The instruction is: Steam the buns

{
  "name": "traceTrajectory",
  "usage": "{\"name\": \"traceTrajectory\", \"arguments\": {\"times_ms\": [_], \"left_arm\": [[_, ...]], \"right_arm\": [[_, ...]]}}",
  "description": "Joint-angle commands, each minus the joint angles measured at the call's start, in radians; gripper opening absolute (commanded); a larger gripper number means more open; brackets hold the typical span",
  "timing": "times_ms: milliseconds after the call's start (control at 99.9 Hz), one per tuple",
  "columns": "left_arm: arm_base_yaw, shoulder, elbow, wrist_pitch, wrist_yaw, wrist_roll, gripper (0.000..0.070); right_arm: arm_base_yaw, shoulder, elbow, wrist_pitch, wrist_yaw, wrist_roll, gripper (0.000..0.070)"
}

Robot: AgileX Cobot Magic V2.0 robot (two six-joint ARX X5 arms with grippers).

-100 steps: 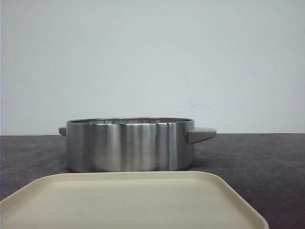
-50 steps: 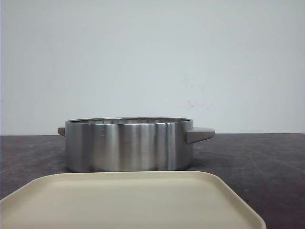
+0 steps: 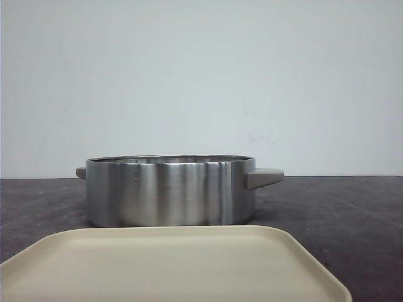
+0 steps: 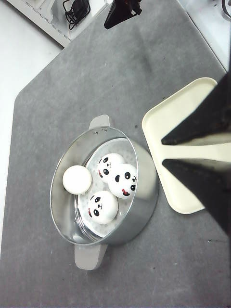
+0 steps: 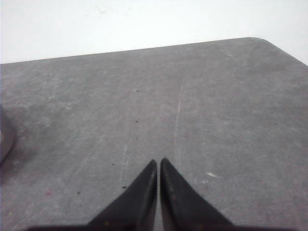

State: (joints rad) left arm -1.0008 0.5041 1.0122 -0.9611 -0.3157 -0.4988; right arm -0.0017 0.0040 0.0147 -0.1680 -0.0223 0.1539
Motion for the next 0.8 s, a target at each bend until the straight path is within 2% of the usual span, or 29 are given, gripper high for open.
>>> {"name": "traceTrajectory", "arguments": {"times_ms": [0,60,150,270,350,410,491,561,671,791], "left_arm": [[0.006,-0.011,0.014,0.005,-0.002,0.066,0.0000],[0.035,-0.029,0.013,0.002,-0.002,0.100,0.0000],[0.113,-0.060,0.012,-0.019,0.041,0.096,0.0000],[0.276,-0.116,-0.023,0.026,0.208,0.207,0.0000],[0.397,-0.180,-0.106,0.139,0.340,0.299,0.0000],[0.480,-0.236,-0.201,0.255,0.431,0.324,0.0000],[0.575,-0.313,-0.347,0.406,0.526,0.323,0.0000],[0.635,-0.367,-0.474,0.529,0.578,0.298,0.0000],[0.701,-0.418,-0.654,0.694,0.598,0.254,0.0000],[0.747,-0.457,-0.811,0.803,0.593,0.232,0.0000]], "right_arm": [[-0.002,0.000,-0.003,0.013,0.004,-0.008,0.0005],[-0.002,0.000,-0.003,0.013,0.004,-0.008,0.0005],[-0.002,0.000,-0.003,0.013,0.004,-0.008,0.0005],[-0.002,0.000,-0.003,0.013,0.004,-0.008,0.0004],[-0.002,0.000,-0.003,0.013,0.004,-0.008,0.0005],[-0.002,0.000,-0.003,0.013,0.004,-0.008,0.0005],[-0.002,0.000,-0.003,0.013,0.004,-0.008,0.0005],[-0.002,0.000,-0.003,0.013,0.004,-0.008,0.0005],[-0.002,0.000,-0.003,0.013,0.004,-0.008,0.0004],[-0.002,0.000,-0.003,0.013,0.004,-0.008,0.0005]]}}
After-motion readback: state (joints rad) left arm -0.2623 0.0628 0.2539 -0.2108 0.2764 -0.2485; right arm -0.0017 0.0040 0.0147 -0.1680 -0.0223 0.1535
